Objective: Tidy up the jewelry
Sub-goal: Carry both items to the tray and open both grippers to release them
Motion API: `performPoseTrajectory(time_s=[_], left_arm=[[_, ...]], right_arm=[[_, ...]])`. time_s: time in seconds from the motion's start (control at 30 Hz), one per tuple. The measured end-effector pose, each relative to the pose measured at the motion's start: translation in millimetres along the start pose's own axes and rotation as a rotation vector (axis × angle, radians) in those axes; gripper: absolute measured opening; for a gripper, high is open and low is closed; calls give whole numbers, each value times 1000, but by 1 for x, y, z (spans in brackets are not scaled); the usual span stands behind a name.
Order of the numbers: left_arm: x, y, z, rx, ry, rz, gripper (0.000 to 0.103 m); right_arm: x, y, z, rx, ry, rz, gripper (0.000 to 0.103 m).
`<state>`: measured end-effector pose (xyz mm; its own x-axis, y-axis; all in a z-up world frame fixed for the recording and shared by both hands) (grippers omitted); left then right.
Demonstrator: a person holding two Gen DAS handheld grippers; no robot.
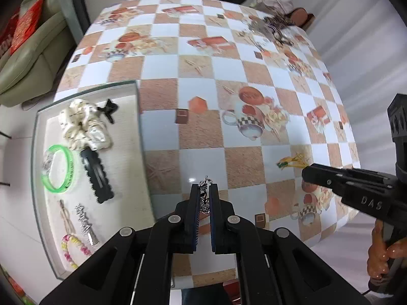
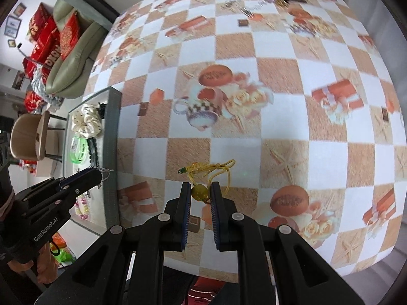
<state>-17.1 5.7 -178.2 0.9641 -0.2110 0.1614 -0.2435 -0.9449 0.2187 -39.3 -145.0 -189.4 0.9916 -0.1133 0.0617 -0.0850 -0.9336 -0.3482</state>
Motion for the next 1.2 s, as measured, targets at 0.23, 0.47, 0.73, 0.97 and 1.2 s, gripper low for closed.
performPoseTrajectory(time_s=[0.23, 0.47, 0.73, 0.97, 1.2], left_arm=[[-11, -30, -17, 17, 35, -86, 11], [-28, -71, -30, 42, 63, -200, 11], [-54, -124, -36, 84, 78, -330, 11], [-71, -149, -28, 85, 67, -397, 11], [-76, -139, 0, 76, 20, -370, 11]], right_arm=[[22, -39, -18, 30, 20, -105, 16], [39, -94, -24, 69, 19, -239, 16], [39, -162, -3, 99, -29, -386, 16], [28, -201, 26, 103, -89, -474, 16], [28, -220, 59, 69, -132, -531, 16]])
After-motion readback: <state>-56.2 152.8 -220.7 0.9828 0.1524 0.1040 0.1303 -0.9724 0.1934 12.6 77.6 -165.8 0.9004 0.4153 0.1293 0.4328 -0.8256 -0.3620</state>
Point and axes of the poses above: each gripper's, at about its wrist camera, not at the fingertips, and z roughly the way its jaws point, y to its right, x to its top, the point moved 10 cm from there along z, roughly the way its jaws point, and after that the axes turned 4 degrees about -y, right-handed, at the moved point
